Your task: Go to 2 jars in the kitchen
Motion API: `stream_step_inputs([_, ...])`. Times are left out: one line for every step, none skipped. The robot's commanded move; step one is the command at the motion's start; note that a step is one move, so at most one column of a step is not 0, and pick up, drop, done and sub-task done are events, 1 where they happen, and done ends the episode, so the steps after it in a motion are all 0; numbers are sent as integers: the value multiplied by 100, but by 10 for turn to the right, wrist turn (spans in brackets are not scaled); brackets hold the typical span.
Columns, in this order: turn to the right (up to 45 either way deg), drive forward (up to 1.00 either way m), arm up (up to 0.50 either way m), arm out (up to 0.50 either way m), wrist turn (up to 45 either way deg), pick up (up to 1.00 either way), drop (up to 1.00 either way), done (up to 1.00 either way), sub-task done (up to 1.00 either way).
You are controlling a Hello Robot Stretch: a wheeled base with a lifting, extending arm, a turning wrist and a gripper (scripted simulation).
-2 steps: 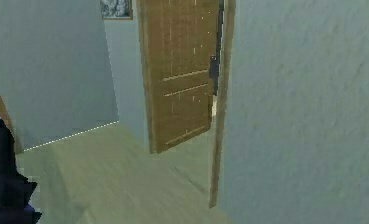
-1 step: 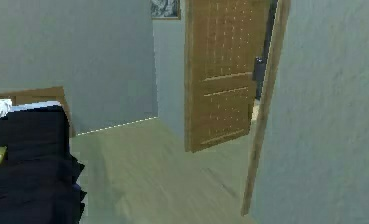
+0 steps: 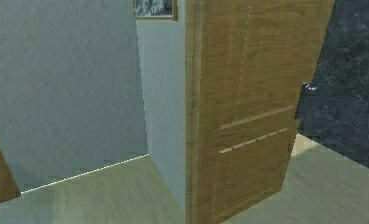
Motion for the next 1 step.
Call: stream_step_inputs([-30,0,0,0,0,0,0,0,0])
